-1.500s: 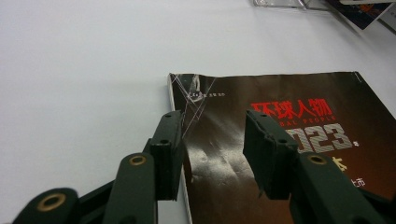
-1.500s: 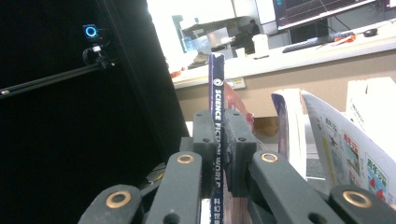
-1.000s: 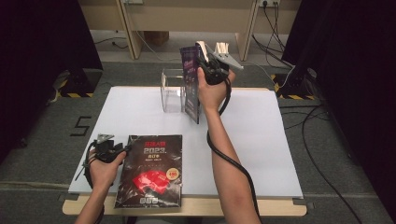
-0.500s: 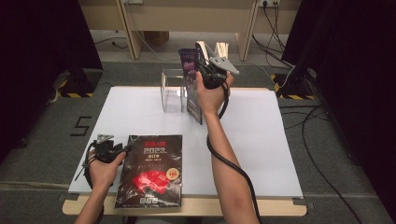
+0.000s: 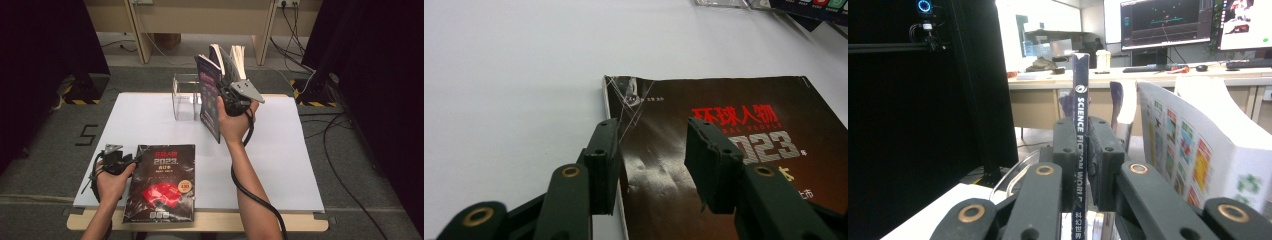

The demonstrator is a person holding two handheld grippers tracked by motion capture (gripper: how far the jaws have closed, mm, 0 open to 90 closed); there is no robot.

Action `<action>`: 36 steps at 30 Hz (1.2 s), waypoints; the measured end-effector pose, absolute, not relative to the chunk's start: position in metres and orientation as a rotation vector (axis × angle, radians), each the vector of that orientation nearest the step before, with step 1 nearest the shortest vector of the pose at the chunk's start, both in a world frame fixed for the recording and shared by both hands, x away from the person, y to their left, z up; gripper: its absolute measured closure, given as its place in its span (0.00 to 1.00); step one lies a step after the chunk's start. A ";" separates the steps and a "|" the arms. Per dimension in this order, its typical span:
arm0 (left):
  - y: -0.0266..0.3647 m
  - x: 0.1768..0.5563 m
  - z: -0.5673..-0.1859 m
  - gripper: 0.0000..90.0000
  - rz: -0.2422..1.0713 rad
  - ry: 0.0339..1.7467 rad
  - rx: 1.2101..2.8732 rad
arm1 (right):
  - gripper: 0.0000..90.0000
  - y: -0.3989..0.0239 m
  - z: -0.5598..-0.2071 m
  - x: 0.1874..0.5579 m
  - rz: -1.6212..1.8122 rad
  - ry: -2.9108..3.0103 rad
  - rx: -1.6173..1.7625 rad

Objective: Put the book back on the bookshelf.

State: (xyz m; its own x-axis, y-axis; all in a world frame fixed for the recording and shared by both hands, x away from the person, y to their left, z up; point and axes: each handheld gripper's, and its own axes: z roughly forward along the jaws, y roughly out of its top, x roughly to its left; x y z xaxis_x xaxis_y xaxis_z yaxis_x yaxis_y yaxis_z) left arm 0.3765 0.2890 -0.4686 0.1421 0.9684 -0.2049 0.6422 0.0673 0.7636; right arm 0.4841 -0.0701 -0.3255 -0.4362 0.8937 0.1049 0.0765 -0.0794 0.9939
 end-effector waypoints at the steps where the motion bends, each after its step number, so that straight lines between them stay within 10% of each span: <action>1: 0.289 0.376 -0.469 0.63 0.537 1.578 1.653 | 0.93 -0.072 -0.327 0.482 1.587 1.538 1.074; 36: 0.286 0.376 -0.469 0.62 0.519 1.576 1.659 | 0.88 -0.082 -0.339 0.447 1.486 1.617 1.085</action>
